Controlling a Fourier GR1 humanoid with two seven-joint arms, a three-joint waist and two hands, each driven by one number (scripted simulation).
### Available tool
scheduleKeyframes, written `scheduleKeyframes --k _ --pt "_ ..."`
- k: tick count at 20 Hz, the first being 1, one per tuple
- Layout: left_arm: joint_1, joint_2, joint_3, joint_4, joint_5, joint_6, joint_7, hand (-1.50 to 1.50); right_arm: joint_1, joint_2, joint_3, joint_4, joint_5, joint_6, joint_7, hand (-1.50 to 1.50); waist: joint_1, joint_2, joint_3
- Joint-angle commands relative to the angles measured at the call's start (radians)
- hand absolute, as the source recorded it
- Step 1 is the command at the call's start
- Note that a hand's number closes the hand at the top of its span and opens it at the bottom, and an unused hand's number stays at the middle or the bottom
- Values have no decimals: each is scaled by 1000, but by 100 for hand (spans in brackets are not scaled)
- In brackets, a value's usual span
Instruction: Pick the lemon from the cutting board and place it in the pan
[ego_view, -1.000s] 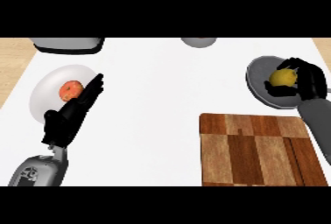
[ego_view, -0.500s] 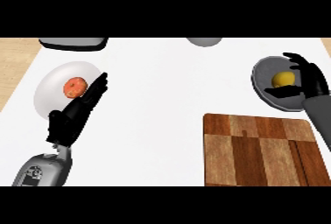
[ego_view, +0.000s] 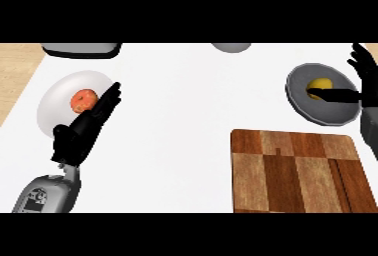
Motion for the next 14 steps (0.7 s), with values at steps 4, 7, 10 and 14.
scheduleKeyframes --k 4,7,10,14 --pt "16 -20 -10 7 -16 15 -7 0 90 -91 -85 35 -89 276 -110 -150 -16 -6 -1" --pt "-2 -19 -2 17 -14 12 -5 0 130 -87 -84 29 -87 323 -197 -150 -12 -3 0" --pt "10 12 24 1 9 -17 6 0 177 -133 -103 8 -105 392 -294 -150 -23 -12 -1" --pt "19 33 39 -16 14 -32 32 0 261 -137 -98 17 -97 446 -400 -150 -28 -18 -2"
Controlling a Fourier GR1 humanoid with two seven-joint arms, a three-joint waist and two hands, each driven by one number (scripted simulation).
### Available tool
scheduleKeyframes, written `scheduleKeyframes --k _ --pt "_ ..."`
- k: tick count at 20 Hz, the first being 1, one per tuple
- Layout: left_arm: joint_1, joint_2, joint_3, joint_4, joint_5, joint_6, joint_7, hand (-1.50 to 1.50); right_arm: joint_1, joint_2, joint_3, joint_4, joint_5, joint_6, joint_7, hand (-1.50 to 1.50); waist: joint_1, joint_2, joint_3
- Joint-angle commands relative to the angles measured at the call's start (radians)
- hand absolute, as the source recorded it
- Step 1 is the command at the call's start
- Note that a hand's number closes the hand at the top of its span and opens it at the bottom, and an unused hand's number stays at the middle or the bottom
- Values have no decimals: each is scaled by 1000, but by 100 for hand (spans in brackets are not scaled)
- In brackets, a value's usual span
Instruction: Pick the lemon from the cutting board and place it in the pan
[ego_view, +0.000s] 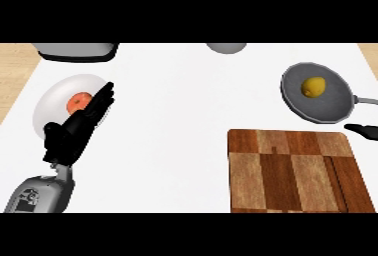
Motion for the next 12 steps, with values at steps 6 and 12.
scheduleKeyframes --k 6,12 --pt "54 -16 -8 -68 -9 5 22 0 106 -5 -9 1 -10 95 -122 -150 -9 -12 -2" --pt "-9 0 45 -11 15 -12 30 0 205 39 6 -22 1 101 -231 -150 -20 -11 -2"
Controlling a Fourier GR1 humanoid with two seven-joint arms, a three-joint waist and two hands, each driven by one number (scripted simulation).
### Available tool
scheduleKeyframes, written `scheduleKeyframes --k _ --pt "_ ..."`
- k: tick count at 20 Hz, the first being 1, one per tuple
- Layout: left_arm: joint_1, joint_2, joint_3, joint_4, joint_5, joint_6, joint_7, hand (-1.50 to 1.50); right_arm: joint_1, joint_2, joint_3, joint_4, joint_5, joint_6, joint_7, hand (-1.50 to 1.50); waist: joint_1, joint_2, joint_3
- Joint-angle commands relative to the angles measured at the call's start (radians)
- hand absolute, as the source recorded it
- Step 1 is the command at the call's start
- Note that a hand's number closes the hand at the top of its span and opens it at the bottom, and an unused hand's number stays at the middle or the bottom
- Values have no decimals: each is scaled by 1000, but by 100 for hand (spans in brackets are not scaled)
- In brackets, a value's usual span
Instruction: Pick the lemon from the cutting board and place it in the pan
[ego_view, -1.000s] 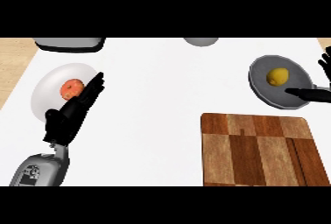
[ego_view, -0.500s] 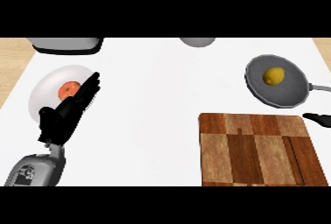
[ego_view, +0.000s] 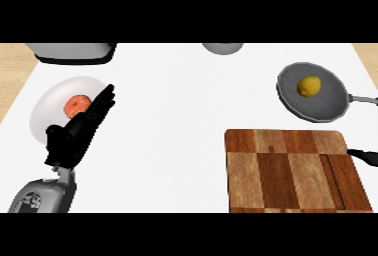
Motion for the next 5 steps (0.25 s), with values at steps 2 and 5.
scheduleKeyframes --k 2,5 --pt "8 21 34 24 22 -31 -14 0 87 15 -3 -15 -7 78 -172 -150 -10 -3 -1" --pt "29 2 7 -21 -8 -15 4 0 88 22 4 -17 1 33 -148 -150 -9 -6 -1"
